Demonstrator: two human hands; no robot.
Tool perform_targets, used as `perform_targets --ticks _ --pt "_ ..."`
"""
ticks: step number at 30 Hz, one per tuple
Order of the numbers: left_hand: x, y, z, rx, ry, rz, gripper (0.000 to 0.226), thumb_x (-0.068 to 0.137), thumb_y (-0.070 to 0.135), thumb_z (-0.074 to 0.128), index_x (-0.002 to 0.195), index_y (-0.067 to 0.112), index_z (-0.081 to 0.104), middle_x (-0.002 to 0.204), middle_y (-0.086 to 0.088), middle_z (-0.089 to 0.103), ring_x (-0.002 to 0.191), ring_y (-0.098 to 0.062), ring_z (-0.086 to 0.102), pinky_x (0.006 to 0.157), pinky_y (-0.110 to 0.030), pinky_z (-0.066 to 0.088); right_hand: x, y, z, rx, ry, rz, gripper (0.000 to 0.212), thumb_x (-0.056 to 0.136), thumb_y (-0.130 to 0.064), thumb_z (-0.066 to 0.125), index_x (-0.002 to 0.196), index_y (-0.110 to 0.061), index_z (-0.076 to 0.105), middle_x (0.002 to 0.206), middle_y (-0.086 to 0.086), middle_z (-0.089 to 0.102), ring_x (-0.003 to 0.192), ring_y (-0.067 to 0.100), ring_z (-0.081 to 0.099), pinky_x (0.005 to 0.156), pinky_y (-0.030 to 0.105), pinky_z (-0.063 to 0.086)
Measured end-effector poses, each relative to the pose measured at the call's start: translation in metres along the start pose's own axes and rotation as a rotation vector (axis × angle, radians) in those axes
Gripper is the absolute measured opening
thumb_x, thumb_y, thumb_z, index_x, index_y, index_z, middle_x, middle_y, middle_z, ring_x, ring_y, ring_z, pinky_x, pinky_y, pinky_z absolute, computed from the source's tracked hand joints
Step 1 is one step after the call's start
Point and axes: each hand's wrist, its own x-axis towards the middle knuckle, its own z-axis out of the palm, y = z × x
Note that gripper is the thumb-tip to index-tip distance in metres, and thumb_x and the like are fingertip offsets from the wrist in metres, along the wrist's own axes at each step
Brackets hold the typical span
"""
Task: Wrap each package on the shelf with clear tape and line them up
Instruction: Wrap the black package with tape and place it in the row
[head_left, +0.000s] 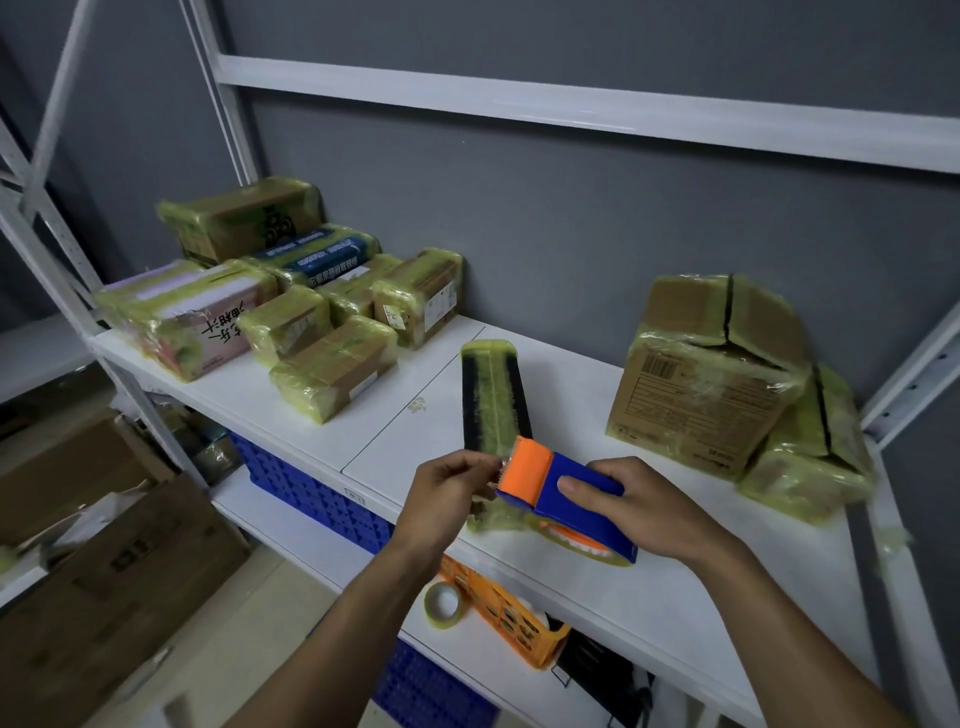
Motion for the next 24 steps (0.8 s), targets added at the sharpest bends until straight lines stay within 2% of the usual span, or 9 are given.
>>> perform_targets --ticks 3,6,9,13,17,19,24 --pt "0.001 0.000 0.000 -0.009 0.005 0.020 0.027 0.101 0.019 0.059 0.084 0.028 0.079 0.090 0.000 0.075 0.083 -0.013 0.067 0.071 -0.029 0.053 0.001 -0.002 0.002 -0.027 0.018 -0.027 0.047 0.084 -0.067 0.068 0.087 -0.020 0.069 0.081 -0.002 0.076 0.071 0.013 0.073 0.057 0.021 0.050" --pt "0.002 -0.001 -0.001 0.018 0.056 0.154 0.026 0.097 0.016 0.066 0.082 0.033 0.080 0.085 0.005 0.076 0.080 -0.006 0.070 0.066 -0.016 0.053 0.002 -0.002 0.002 -0.055 0.020 -0.050 0.044 0.085 -0.065 0.069 0.086 -0.021 0.069 0.078 -0.002 0.075 0.068 0.012 0.072 0.056 0.021 0.049" --pt "0.007 -0.002 -0.001 0.054 0.073 0.229 0.026 0.096 0.016 0.068 0.081 0.033 0.080 0.085 0.006 0.077 0.084 -0.010 0.072 0.072 -0.018 0.055 0.004 -0.002 0.002 -0.062 0.056 -0.043 0.050 0.080 -0.070 0.069 0.089 -0.021 0.070 0.081 -0.003 0.076 0.071 0.013 0.074 0.057 0.022 0.050" --pt "0.014 -0.002 -0.007 0.052 0.121 0.194 0.019 0.093 0.017 0.072 0.080 0.027 0.080 0.085 0.006 0.078 0.085 -0.012 0.073 0.078 -0.025 0.056 0.005 -0.006 -0.002 -0.133 0.091 -0.047 0.044 0.083 -0.070 0.069 0.078 -0.026 0.068 0.076 -0.004 0.074 0.066 0.011 0.073 0.055 0.020 0.049" --pt "0.013 -0.009 -0.013 0.036 0.151 0.171 0.011 0.092 0.019 0.073 0.086 0.023 0.081 0.088 0.006 0.078 0.087 -0.008 0.072 0.080 -0.025 0.054 0.005 -0.008 -0.006 -0.263 0.105 -0.033 0.065 0.070 -0.086 0.061 0.080 -0.022 0.065 0.074 -0.004 0.072 0.065 0.011 0.072 0.058 0.026 0.054" --pt "0.011 -0.014 -0.013 0.013 0.174 0.147 0.011 0.092 0.020 0.073 0.085 0.022 0.082 0.088 0.005 0.078 0.088 -0.008 0.072 0.080 -0.025 0.053 0.006 -0.009 -0.005 -0.324 0.112 -0.021 0.069 0.066 -0.090 0.059 0.076 -0.021 0.063 0.070 -0.002 0.069 0.062 0.013 0.071 0.059 0.031 0.055" --pt "0.014 -0.026 -0.037 -0.056 0.348 0.048 0.014 0.090 0.024 0.077 0.078 0.017 0.079 0.087 0.009 0.078 0.083 0.002 0.070 0.077 -0.021 0.047 0.006 0.000 -0.006 -0.505 0.178 0.030 0.057 0.066 -0.091 0.057 0.063 -0.034 0.056 0.059 -0.008 0.057 0.050 0.007 0.057 0.053 0.030 0.046"
